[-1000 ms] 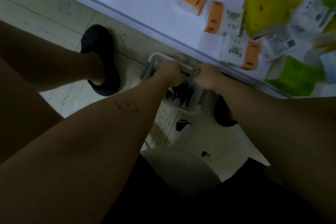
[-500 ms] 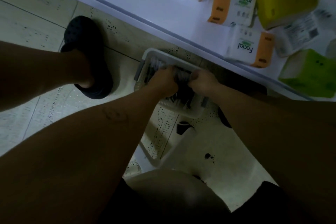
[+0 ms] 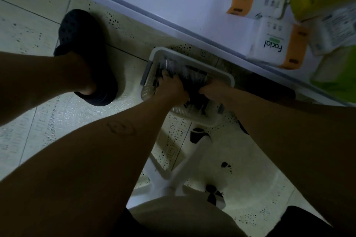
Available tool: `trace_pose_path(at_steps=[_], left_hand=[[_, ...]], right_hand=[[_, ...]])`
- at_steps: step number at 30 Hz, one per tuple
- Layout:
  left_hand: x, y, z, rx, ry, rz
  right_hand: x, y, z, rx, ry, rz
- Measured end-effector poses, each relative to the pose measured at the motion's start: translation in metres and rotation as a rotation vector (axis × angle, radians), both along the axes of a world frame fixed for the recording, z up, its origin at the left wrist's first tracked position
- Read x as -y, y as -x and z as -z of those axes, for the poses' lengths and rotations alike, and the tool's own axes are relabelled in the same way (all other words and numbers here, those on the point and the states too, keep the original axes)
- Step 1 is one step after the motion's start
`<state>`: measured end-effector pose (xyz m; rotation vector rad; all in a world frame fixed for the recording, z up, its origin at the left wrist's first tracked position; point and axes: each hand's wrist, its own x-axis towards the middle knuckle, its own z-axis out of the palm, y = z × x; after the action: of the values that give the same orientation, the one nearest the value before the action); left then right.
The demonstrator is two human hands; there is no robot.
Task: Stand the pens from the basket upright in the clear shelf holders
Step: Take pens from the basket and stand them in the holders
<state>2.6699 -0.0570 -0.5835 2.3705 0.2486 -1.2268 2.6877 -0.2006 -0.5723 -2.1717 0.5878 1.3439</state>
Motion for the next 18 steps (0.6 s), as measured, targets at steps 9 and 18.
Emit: trace_pose_path(at_steps=[9,18], left_hand=[[-0.007,-0.006,0.021,0.020,0.052,0.050],[-0.002,0.007,0.011,0.156,0.130,0.035]], right_hand=[[-0.005,-0.003,0.010,0.036,0.021,-0.099],[-0.005,0.001,0.007,0.096,-0.045,0.037]])
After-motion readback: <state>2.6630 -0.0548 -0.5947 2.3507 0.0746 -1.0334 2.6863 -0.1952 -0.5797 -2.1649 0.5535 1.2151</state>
